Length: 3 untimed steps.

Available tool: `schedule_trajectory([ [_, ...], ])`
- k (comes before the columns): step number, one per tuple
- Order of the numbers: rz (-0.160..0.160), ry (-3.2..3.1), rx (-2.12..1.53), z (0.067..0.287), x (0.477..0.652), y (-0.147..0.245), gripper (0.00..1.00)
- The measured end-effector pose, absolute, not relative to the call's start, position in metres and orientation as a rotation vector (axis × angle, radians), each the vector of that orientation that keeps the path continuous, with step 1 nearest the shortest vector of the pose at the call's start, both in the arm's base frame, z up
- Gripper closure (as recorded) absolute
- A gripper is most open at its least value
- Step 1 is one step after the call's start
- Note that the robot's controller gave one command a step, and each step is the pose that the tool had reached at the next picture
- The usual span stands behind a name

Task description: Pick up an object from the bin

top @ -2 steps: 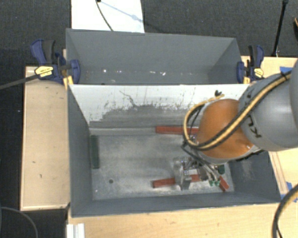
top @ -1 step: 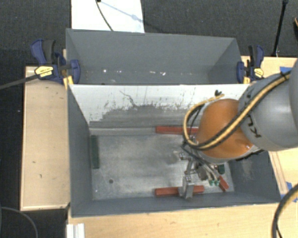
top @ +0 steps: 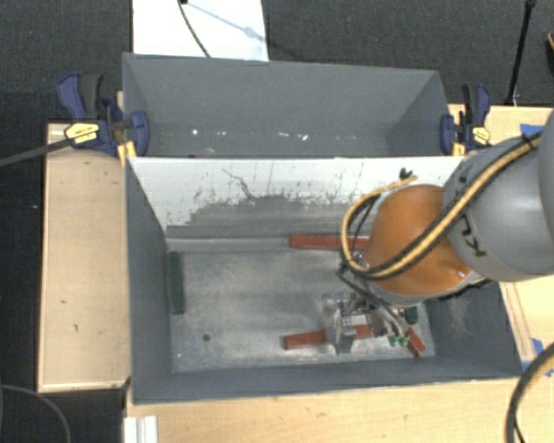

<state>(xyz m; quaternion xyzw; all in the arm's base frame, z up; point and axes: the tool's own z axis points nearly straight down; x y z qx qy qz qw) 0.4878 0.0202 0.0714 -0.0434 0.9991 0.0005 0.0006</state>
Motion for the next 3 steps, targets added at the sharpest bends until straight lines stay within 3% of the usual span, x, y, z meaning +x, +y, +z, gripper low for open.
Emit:
schedule_trajectory([
  [1,0.002,3.136,-0.134,0.071,0.489,0.020,0.00],
  [2,-0.006,3.128,-0.077,0.120,0.555,-0.042,0.00],
  [3,0.005,3.047,-0.757,0.077,0.543,-0.150,0.00],
])
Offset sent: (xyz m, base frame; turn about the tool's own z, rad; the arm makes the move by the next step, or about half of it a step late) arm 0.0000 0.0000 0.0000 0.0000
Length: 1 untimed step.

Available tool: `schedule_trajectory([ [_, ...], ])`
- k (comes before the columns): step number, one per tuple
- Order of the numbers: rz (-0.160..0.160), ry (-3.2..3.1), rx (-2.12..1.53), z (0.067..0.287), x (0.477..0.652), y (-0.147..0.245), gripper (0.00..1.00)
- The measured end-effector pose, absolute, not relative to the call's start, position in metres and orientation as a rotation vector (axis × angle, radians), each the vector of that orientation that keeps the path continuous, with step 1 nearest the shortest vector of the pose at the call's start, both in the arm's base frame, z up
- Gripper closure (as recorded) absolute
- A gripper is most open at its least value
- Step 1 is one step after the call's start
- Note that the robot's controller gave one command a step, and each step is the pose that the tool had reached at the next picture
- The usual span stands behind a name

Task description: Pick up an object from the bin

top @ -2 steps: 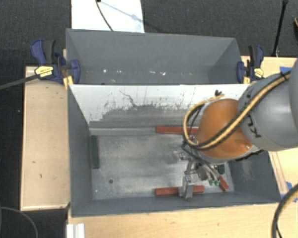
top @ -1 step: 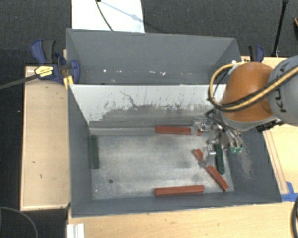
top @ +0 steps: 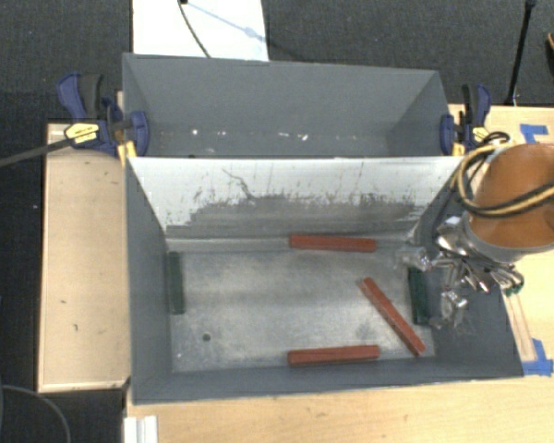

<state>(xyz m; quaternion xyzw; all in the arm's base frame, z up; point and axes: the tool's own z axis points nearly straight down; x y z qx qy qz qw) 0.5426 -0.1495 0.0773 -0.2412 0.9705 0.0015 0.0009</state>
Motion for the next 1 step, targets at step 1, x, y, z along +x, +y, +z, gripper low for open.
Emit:
schedule_trajectory([
  [1,0.022,2.675,-1.641,0.0727,0.5364,-0.1415,0.00],
])
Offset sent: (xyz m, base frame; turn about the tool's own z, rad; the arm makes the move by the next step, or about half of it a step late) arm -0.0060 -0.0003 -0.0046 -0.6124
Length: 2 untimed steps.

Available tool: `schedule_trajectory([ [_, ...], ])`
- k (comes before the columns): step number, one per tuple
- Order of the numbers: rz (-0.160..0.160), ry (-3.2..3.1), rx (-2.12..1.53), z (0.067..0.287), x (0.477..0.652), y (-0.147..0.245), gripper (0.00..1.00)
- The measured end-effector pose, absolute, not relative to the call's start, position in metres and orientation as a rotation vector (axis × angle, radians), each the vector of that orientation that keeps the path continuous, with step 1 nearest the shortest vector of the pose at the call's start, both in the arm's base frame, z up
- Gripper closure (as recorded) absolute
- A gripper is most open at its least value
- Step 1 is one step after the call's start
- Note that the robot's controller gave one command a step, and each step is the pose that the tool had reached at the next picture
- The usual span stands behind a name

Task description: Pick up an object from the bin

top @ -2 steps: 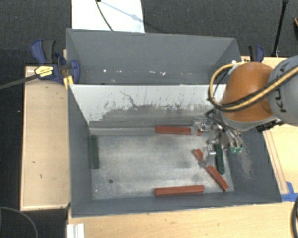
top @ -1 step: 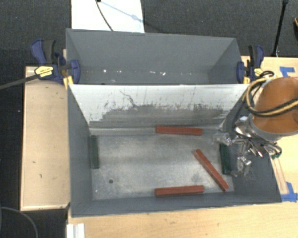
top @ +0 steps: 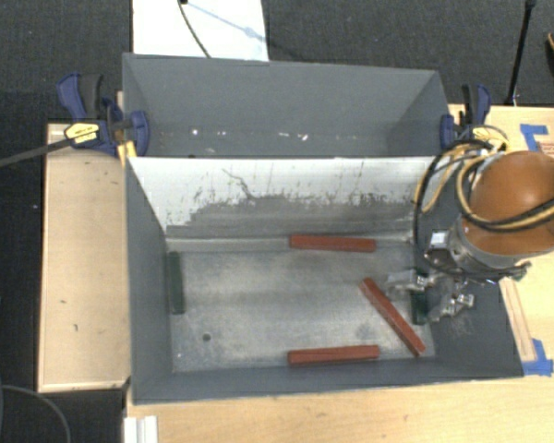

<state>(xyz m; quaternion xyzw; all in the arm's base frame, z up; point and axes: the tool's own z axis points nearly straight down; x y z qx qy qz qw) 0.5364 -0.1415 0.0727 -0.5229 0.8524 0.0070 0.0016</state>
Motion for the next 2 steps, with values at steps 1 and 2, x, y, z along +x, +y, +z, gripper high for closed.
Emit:
schedule_trajectory([
  [1,0.008,2.676,-1.631,0.074,0.538,-0.145,1.00],
  [2,-0.010,2.668,-1.642,0.263,0.542,-0.104,1.00],
])
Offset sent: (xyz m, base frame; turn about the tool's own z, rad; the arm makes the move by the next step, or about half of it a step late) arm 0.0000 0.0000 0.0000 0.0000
